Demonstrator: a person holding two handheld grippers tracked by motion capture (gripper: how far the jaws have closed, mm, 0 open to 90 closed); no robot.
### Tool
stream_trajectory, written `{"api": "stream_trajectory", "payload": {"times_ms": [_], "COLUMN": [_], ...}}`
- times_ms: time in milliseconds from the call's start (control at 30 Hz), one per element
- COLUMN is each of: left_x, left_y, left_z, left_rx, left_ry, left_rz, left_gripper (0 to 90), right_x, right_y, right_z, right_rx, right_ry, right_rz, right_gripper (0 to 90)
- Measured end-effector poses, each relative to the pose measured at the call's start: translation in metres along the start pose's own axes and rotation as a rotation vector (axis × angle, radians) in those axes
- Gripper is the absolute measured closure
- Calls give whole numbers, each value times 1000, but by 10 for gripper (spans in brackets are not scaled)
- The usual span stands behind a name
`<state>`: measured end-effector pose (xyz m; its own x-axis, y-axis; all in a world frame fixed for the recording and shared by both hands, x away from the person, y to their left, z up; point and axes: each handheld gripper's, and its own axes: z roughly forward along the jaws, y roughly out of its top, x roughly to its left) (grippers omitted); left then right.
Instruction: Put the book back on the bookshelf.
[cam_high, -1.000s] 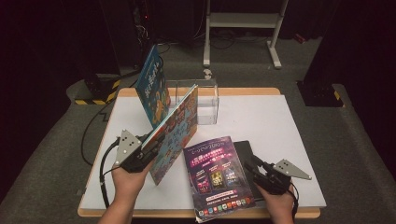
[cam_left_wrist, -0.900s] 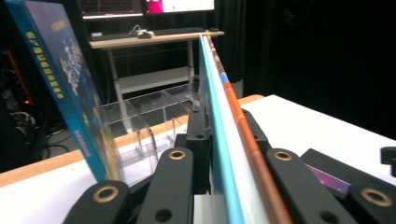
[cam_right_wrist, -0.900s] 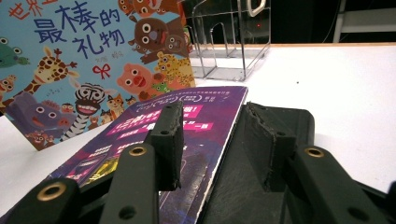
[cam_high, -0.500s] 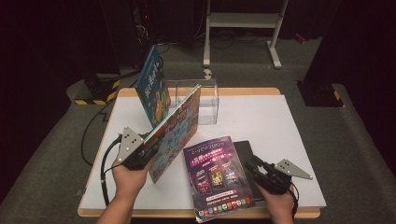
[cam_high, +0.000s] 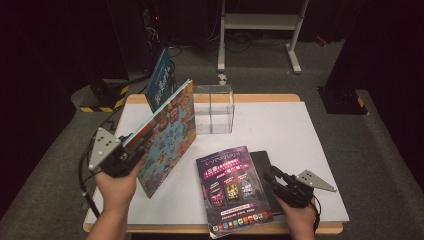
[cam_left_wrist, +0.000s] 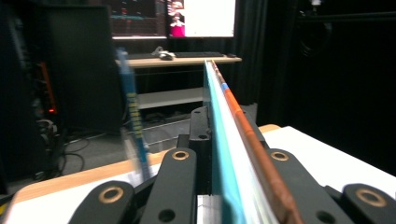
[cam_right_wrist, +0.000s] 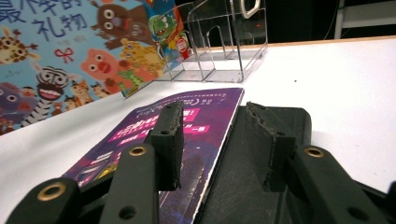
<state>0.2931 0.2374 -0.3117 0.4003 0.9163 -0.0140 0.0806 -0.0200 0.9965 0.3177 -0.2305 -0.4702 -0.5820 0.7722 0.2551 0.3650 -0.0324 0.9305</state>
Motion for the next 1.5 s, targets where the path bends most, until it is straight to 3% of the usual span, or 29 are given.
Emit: {"api": "stream_trajectory", "payload": {"times_ms": [133, 267, 467, 700, 867, 1033, 1300, 1500], "left_x": [10, 13, 8, -3, -2, -3, 2, 4], "left_y": [-5, -9, -8, -8, -11, -16, -29, -38], "left_z": [-4, 6, 37, 89, 115, 131, 138, 133], "left_rx": [12, 13, 6, -19, -35, -41, -37, -51], "left_ry": [56, 109, 145, 235, 251, 274, 275, 275], "left_rz": [-25, -32, -24, 13, -12, 6, -23, -19], "left_gripper": [809, 808, 807, 807, 807, 807, 805, 802], "right_x": [1, 2, 1, 0, -2, -4, -3, 0], "right_y": [1, 1, 1, 1, 2, 2, 0, -1], "right_z": [0, 1, 1, 0, -2, -5, -3, -1], "right_rx": [-1, -1, -1, -5, -13, -21, -13, -4], "right_ry": [0, 1, 1, 2, 0, -3, 4, 8], "right_rz": [-3, -3, -1, -1, 5, 15, 12, 7], "right_gripper": [580, 580, 581, 582, 586, 586, 587, 586]}}
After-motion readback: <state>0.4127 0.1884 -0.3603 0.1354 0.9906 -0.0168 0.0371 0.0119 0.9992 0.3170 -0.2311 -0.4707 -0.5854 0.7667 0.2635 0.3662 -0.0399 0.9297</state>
